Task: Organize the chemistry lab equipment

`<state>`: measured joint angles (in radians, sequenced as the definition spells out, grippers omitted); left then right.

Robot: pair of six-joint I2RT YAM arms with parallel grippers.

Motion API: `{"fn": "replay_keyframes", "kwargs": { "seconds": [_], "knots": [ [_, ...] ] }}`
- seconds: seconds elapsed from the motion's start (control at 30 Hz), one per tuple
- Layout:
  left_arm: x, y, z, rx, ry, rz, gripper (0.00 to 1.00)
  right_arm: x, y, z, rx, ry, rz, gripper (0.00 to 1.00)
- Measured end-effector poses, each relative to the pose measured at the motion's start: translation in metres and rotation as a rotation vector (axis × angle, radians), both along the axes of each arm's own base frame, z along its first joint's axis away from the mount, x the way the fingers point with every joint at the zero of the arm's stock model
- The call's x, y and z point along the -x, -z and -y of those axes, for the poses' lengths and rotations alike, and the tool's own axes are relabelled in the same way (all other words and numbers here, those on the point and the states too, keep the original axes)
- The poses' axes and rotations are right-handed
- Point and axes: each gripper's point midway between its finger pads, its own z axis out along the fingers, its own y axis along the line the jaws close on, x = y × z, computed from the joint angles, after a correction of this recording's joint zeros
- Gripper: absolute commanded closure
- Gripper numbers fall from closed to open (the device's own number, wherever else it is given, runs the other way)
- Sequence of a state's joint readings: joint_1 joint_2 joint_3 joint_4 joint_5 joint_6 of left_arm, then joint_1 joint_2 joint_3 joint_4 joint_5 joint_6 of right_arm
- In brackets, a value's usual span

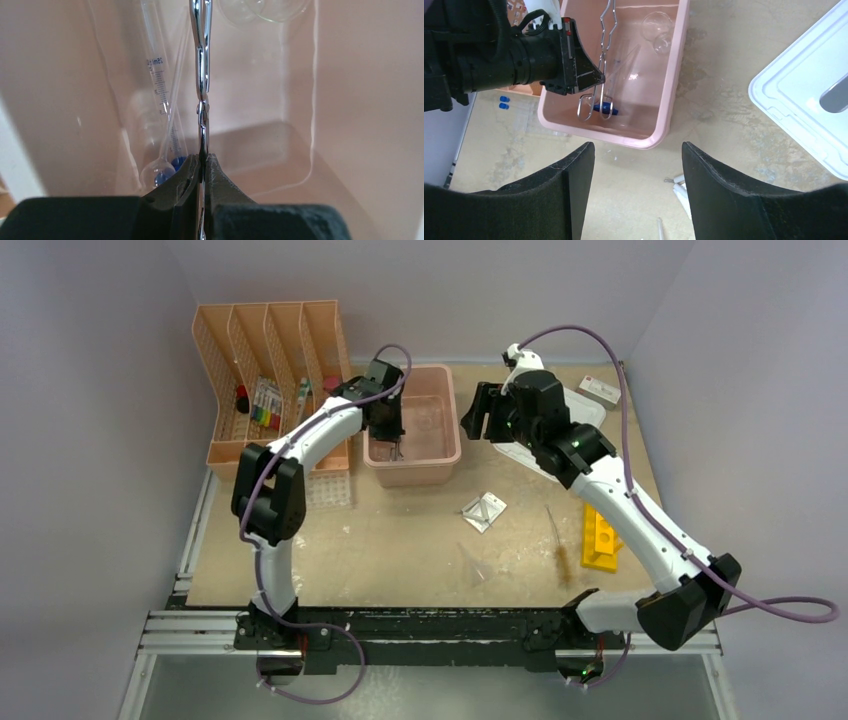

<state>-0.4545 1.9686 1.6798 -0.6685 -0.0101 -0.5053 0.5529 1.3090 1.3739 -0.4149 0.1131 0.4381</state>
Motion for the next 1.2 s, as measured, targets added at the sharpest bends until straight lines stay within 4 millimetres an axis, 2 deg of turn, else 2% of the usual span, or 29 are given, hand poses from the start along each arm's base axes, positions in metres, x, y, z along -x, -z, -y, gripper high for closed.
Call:
{"fn": "replay_keyframes", "kwargs": {
  "seconds": [0.33,0.53,0.8,0.9,1.0,1.1,1.2],
  "knots": [
    [-0.012,0.042,0.005,-0.024,-0.039,-0.048,1.00,-0.009,0.009,0.009,0.033,0.015,-0.011,0.33],
    [-0.015,0.059,0.008,-0.027,-0.035,-0.062,0.93,-0.013,0.010,0.017,0.036,0.033,-0.012,0.35],
    [-0.019,0.061,0.007,-0.035,-0.043,-0.052,0.69,-0.016,0.024,0.026,0.037,0.044,-0.048,0.36],
    [-0.022,0.056,0.003,-0.058,-0.059,-0.044,0.64,-0.016,0.029,0.029,0.043,0.048,-0.061,0.36],
    [-0.030,0.042,-0.001,-0.079,-0.080,-0.013,0.60,-0.013,0.036,0.028,0.047,0.041,-0.080,0.36],
    [-0.039,0.020,-0.002,-0.080,-0.098,0.032,0.58,-0.009,0.044,0.028,0.053,0.036,-0.106,0.35],
    [-0.040,-0.007,-0.003,-0.060,-0.104,0.080,0.57,-0.006,0.055,0.029,0.061,0.037,-0.130,0.35]
  ]
}}
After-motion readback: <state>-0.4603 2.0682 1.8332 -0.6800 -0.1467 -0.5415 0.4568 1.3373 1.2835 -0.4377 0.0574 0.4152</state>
